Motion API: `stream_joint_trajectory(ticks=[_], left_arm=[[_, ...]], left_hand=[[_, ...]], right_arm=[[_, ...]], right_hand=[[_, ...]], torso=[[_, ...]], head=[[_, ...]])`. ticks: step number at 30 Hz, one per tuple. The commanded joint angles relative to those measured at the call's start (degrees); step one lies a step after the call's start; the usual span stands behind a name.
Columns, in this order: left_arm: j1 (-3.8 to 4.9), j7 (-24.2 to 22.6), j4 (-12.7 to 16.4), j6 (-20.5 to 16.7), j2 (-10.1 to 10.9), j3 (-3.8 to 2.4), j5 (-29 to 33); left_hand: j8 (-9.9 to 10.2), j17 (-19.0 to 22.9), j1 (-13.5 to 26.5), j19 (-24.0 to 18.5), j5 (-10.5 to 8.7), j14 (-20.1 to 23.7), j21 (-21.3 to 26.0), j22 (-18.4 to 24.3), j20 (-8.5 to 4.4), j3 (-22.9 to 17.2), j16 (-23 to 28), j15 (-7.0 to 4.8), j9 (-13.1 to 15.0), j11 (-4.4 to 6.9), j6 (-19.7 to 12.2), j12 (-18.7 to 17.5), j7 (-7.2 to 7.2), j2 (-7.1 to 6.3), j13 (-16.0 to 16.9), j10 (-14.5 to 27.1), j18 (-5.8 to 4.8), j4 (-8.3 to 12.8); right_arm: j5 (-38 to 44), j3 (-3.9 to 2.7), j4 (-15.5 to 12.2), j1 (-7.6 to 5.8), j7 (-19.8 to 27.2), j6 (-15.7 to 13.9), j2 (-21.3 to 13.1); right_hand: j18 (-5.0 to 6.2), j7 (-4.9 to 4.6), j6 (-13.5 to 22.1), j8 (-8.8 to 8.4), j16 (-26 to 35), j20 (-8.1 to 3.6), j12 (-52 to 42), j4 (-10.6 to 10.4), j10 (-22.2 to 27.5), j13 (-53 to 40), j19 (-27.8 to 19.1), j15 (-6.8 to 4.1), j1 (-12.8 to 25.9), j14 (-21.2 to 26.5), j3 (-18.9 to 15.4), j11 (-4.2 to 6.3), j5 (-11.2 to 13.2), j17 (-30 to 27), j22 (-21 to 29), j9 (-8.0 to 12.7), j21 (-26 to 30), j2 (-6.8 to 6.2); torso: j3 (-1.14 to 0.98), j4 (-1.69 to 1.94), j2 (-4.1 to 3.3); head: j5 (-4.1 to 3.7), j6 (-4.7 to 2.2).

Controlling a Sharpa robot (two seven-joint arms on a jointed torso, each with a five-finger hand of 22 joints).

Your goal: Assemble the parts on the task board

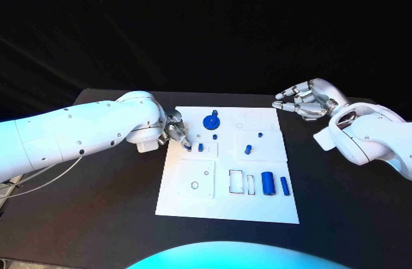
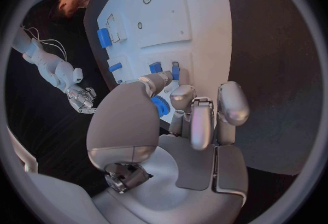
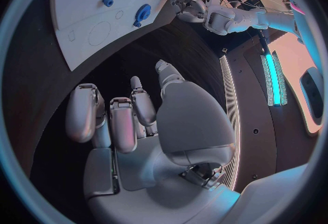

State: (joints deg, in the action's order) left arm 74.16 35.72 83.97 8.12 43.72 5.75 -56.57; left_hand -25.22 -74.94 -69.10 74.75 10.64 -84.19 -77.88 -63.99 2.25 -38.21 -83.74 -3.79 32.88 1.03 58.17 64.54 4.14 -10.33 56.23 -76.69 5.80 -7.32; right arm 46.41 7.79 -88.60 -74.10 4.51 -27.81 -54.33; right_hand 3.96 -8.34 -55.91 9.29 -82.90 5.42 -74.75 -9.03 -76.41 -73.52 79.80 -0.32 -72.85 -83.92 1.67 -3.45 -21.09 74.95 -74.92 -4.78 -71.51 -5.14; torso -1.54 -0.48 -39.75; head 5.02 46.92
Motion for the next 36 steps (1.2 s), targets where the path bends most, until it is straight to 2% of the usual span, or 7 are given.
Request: stream_joint_trajectory(ticks=[1,13,15,17,26,36], left_arm=[[-0.18,-0.8,0.0,1.5,-0.1,0.01,-0.9],[-0.32,-0.5,0.1,3.2,-0.1,0.01,0.4],[-0.33,-0.5,0.0,3.4,-0.1,0.01,0.5],[-0.33,-0.4,0.0,3.7,-0.1,0.01,0.6],[-0.33,-0.2,-0.1,4.2,-0.2,0.01,0.6],[-0.33,0.2,-0.8,5.3,-1.4,0.02,0.4]], left_hand=[[-0.1,-6.0,-0.3,0.2,0.13,-3.6,-0.2,0.1,-0.08,-10.3,-0.3,-0.38,0.1,0.05,1.1,0.0,-0.74,0.57,0.0,-0.4,-0.25,10.1],[-0.1,-6.0,-0.2,0.1,0.12,-3.6,-0.1,0.2,-0.08,-10.4,-0.3,-0.37,0.1,0.04,1.2,0.0,-0.73,0.6,0.0,-0.5,-0.22,10.1],[-0.1,-5.9,-0.2,0.0,0.12,-3.6,-0.1,0.2,-0.08,-10.4,-0.3,-0.37,0.1,0.04,1.2,0.0,-0.73,0.6,0.0,-0.5,-0.21,10.1],[-0.1,-5.9,-0.2,0.0,0.12,-3.6,-0.1,0.3,-0.08,-10.4,-0.3,-0.37,0.1,0.04,1.2,0.0,-0.73,0.6,0.0,-0.5,-0.2,10.1],[-0.1,-5.9,-0.2,0.0,0.11,-3.6,-0.1,0.2,-0.08,-10.4,-0.3,-0.37,0.1,0.04,1.2,0.1,-0.73,0.58,0.0,-0.5,-0.21,10.1],[-0.1,-5.9,-0.1,0.0,0.11,-3.6,-0.1,0.2,-0.09,-10.4,-0.3,-0.38,0.0,0.04,1.2,0.4,-0.72,0.57,0.5,-0.7,-0.2,10.0]], right_arm=[[0.1,-0.01,-0.1,0.06,0.3,0.2,0.0],[0.1,-0.01,0.0,0.15,0.5,0.2,0.0],[0.0,-0.01,0.0,0.15,0.5,0.2,0.1],[0.0,-0.01,0.1,0.15,0.6,0.2,0.1],[0.0,-0.01,0.0,0.16,0.5,0.2,0.0],[0.0,-0.01,-0.1,0.16,0.6,0.2,0.0]], right_hand=[[0.58,0.18,0.0,0.22,0.1,-0.03,-0.1,-0.1,-0.1,-0.1,-0.3,-0.46,0.2,-3.4,-0.2,0.03,-0.3,4.5,-3.0,-0.1,0.0,0.54],[0.56,0.19,0.0,0.27,0.1,-0.04,-0.2,-0.2,-0.2,-0.2,-0.3,-0.47,0.3,-3.4,-0.3,0.04,-0.4,4.5,-3.0,-0.1,-0.1,0.63],[0.56,0.19,0.0,0.27,0.1,-0.04,-0.2,-0.2,-0.2,-0.2,-0.3,-0.47,0.3,-3.4,-0.3,0.04,-0.4,4.5,-3.0,-0.1,-0.1,0.63],[0.56,0.19,0.0,0.27,0.1,-0.04,-0.2,-0.2,-0.2,-0.1,-0.3,-0.47,0.3,-3.4,-0.3,0.04,-0.4,4.4,-3.0,-0.1,0.0,0.64],[0.57,0.19,0.0,0.28,0.2,-0.04,-0.2,-0.2,-0.2,-0.1,-0.3,-0.47,0.3,-3.4,-0.3,0.04,-0.4,4.4,-3.0,-0.1,0.0,0.65],[0.59,0.2,0.0,0.3,0.2,-0.04,-0.1,-0.2,-0.1,0.0,-0.3,-0.48,0.3,-3.4,-0.3,0.05,-0.4,4.4,-3.0,-0.1,0.1,0.7]], torso=[[-0.02,0.06,0.01],[-0.03,0.0,0.02],[-0.03,-0.01,0.01],[-0.02,0.01,-0.02],[-0.02,0.02,0.0],[-0.08,-0.01,0.0]], head=[[0.18,0.02],[0.33,0.06],[0.37,-0.15],[0.48,0.05],[0.41,-0.12],[0.34,-0.05]])
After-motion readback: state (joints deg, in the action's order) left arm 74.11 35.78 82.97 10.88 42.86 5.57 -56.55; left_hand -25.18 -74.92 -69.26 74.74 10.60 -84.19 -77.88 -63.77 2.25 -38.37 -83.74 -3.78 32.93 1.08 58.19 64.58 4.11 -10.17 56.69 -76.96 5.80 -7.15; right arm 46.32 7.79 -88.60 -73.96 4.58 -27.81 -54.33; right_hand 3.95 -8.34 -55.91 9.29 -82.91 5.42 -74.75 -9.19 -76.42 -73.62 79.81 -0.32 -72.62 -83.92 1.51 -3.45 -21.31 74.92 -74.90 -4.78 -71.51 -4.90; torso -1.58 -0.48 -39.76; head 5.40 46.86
